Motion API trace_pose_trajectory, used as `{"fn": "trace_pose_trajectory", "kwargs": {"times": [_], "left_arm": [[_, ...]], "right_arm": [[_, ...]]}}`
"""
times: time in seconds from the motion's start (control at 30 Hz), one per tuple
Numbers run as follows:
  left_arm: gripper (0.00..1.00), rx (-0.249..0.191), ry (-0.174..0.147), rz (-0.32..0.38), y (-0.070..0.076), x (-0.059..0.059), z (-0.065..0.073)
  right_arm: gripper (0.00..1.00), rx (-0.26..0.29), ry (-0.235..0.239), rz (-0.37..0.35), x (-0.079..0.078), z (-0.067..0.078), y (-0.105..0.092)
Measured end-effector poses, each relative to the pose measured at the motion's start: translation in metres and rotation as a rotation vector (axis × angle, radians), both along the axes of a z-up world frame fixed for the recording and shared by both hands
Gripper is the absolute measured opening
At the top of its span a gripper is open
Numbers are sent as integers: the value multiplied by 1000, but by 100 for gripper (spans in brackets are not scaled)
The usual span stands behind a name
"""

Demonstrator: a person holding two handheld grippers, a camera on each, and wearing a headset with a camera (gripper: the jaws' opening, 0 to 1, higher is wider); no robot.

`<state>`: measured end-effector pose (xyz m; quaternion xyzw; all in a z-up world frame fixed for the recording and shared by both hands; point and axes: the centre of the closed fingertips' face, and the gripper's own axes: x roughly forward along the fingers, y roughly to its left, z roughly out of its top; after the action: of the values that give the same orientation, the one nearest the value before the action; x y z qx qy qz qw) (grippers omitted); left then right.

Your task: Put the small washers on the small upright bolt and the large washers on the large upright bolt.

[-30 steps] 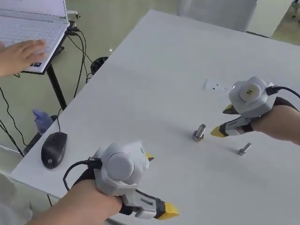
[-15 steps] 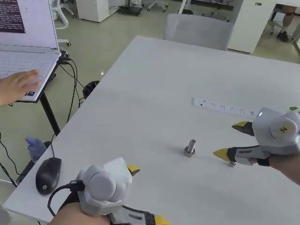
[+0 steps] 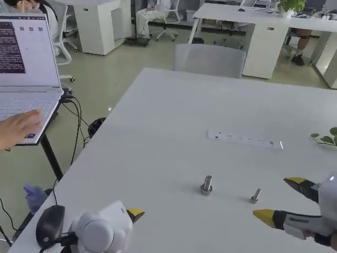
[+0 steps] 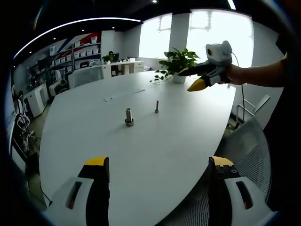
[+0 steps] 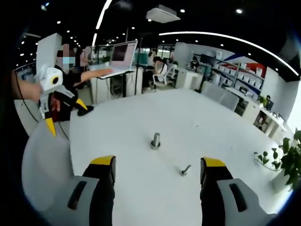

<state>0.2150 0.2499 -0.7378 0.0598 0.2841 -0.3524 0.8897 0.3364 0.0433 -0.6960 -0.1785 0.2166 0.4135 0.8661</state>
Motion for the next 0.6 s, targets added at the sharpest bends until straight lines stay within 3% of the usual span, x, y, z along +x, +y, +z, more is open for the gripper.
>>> {"fn": "trace_pose_trajectory", "kwargs": {"times": [0.13,0.37,0.6], "left_arm": [[87,5,-11,8,-2,-3,4],[88,-17,-17,43,3,-4,5],[89,-21,-10,50,7,-9,5]], "right_arm": [[78,62,8,-40,-18,-1,-13],[85,107,48,-85,-48,-15,-27],[91,127,89,-118,-76,-41,-38]]}}
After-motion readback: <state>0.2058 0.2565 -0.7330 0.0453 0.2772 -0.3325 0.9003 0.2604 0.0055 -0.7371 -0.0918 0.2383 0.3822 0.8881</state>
